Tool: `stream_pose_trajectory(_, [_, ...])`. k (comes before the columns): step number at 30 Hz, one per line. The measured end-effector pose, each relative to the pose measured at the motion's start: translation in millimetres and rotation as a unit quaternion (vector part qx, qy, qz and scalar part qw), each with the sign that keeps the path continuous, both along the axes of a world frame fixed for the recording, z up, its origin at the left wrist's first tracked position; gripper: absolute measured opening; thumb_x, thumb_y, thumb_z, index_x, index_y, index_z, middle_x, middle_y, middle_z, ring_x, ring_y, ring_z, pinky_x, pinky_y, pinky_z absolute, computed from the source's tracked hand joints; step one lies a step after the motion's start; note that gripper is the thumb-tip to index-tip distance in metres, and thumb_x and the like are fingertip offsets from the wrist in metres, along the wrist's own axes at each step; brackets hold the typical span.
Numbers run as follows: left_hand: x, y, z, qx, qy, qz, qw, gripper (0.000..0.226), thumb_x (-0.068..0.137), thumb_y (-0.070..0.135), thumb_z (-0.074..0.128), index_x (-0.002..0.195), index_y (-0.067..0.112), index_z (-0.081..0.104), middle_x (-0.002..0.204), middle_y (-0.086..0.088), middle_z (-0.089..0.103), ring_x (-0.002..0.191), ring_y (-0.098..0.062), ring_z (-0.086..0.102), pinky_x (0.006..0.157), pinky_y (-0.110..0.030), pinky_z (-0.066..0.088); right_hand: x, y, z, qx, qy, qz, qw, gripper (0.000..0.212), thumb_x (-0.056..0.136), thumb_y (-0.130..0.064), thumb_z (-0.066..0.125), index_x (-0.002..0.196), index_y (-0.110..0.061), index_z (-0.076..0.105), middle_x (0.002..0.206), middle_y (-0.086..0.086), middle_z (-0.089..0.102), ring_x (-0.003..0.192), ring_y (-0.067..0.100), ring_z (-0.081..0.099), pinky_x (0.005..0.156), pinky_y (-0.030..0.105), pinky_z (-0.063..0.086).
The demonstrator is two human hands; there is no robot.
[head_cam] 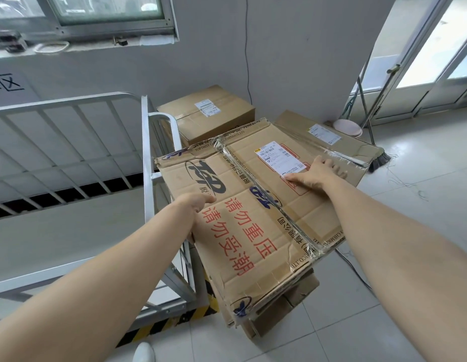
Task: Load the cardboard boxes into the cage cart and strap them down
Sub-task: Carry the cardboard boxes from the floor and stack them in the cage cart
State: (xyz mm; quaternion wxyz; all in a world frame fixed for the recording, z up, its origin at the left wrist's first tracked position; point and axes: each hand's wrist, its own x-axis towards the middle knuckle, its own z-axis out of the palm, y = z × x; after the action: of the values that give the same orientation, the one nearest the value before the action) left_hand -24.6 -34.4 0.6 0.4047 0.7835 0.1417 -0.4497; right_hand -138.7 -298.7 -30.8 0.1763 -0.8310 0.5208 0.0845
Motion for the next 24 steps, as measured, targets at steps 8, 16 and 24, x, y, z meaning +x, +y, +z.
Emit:
stream_pose_trajectory(8, [-18,-8,13,-0.001,-0.005,-0.009,1.0,0.056,0.09,0.025,0.064,0.133,0.001,0.037,0.073,-0.016,0.051,0.076,-0.034,0.046,0.101,-0.06,0.03,-21,-1,15,0.012,-0.019,-0.026,0.999,0.123,0.064,-0.074,0.068,0.15,-0.002,0.018,0.156,0.024,0.007,0.143,0.042,0.009,0.115,0.055,0.013])
stream_pose_trajectory(16, [-10,-21,43,-0.031,-0.07,-0.025,0.997,0.044,0.079,0.027,0.073,0.103,0.003,0.044,0.083,-0.014,0.065,0.085,-0.034,0.061,0.087,-0.059,0.042,-58,13,86,-0.023,-0.091,-0.093,0.991,0.119,0.064,-0.068,0.073,0.148,-0.003,0.022,0.153,0.021,0.014,0.142,0.041,0.012,0.113,0.054,0.017])
stream_pose_trajectory(24, [73,-39,51,-0.12,-0.149,0.03,0.981,0.111,0.025,0.032,0.086,0.127,0.011,0.046,0.099,-0.015,0.069,0.085,-0.035,0.068,0.074,-0.047,0.051,-49,34,183,-0.104,-0.137,-0.112,0.979,0.119,0.063,-0.073,0.069,0.149,-0.004,0.023,0.154,0.021,0.014,0.141,0.041,0.016,0.112,0.056,0.018])
